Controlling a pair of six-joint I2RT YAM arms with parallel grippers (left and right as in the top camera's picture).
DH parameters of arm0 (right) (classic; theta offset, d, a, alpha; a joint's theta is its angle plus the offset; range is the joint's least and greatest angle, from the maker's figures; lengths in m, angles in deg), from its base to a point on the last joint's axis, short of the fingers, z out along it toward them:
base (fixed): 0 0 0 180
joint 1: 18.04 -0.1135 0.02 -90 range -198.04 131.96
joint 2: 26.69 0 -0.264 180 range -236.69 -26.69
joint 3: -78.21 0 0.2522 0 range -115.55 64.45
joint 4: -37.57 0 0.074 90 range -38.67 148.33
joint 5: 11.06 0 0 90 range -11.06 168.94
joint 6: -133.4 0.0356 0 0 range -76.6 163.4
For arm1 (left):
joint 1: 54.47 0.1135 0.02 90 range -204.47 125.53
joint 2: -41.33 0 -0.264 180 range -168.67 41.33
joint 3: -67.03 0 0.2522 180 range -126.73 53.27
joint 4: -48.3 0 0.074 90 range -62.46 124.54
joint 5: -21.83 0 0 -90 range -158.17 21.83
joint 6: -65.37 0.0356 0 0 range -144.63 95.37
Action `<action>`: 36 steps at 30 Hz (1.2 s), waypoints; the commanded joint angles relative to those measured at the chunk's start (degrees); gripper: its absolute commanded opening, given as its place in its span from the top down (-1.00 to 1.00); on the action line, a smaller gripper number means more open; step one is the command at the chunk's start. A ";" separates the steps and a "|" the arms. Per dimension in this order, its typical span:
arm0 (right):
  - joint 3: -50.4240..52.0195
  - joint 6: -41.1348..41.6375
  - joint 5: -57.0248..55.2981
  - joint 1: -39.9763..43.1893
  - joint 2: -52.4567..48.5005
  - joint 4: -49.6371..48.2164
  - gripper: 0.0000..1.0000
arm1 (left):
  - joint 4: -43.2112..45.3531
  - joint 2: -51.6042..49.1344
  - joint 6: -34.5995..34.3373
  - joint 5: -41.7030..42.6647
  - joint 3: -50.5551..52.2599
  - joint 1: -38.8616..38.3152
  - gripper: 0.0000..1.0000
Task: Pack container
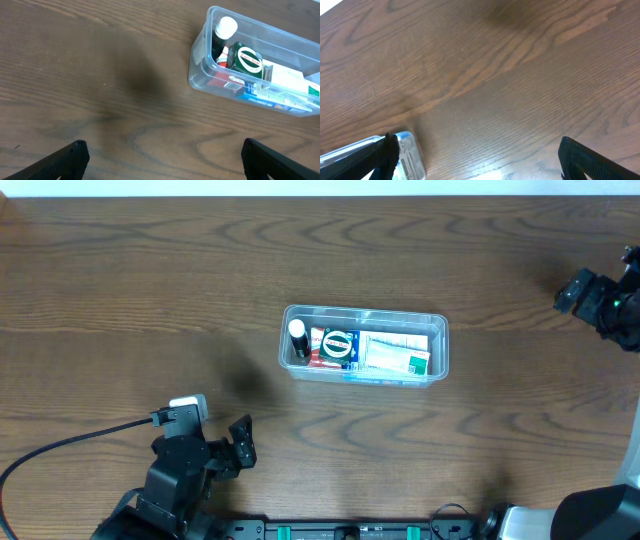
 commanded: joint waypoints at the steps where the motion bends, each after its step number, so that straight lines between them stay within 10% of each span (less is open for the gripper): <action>1: -0.17 0.59 0.02 0.07 0.26 0.02 -0.99 | 0.11 -0.11 -0.68 -1.44 -0.11 -0.17 -0.96; 18: -0.17 0.59 0.02 0.07 0.26 0.02 -0.99 | 30.73 4.74 12.33 -14.12 15.63 2.71 -0.96; 36: -0.17 0.59 0.02 0.07 0.26 0.02 -0.99 | 44.54 21.53 22.77 9.25 31.04 16.28 -0.96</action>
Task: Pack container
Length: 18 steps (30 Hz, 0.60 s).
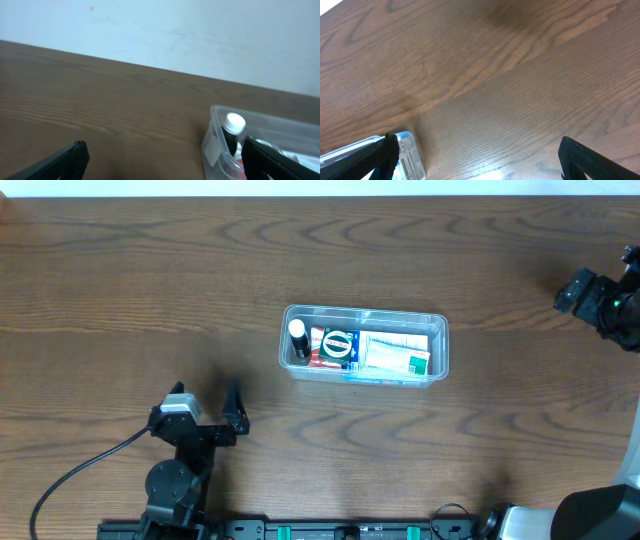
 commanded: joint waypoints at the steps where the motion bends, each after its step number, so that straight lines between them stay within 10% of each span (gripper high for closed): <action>1: -0.17 0.57 0.00 0.07 0.26 0.04 -0.98 | -0.74 1.07 3.58 4.76 1.16 0.42 -0.96; 18: -0.17 0.59 0.00 0.07 0.26 0.04 -0.98 | -0.20 1.36 4.63 6.73 4.96 8.83 -0.96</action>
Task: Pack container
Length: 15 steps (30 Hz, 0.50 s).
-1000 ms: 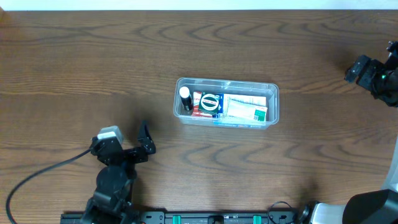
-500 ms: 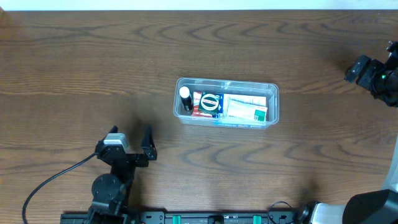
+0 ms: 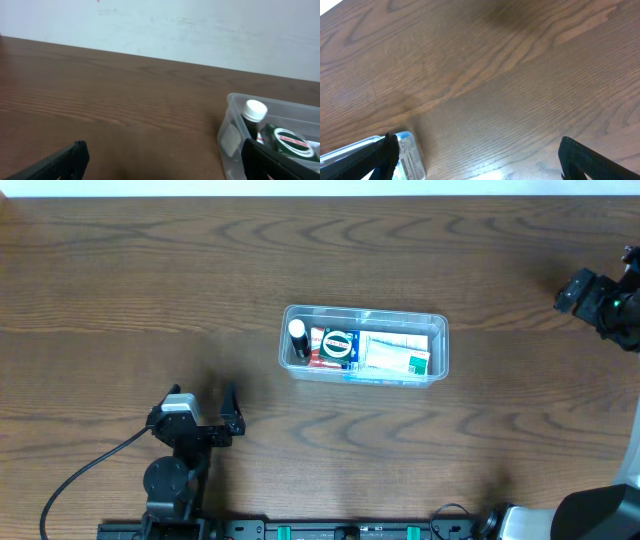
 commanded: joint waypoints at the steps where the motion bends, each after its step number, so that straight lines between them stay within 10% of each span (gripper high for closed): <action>1: -0.17 0.59 0.02 0.07 0.26 0.02 -0.98 | -0.57 0.48 1.40 0.98 1.95 1.68 -0.96; 15: -0.17 0.59 0.02 0.07 0.26 0.02 -0.99 | -0.48 0.35 1.36 1.01 1.95 3.08 -0.96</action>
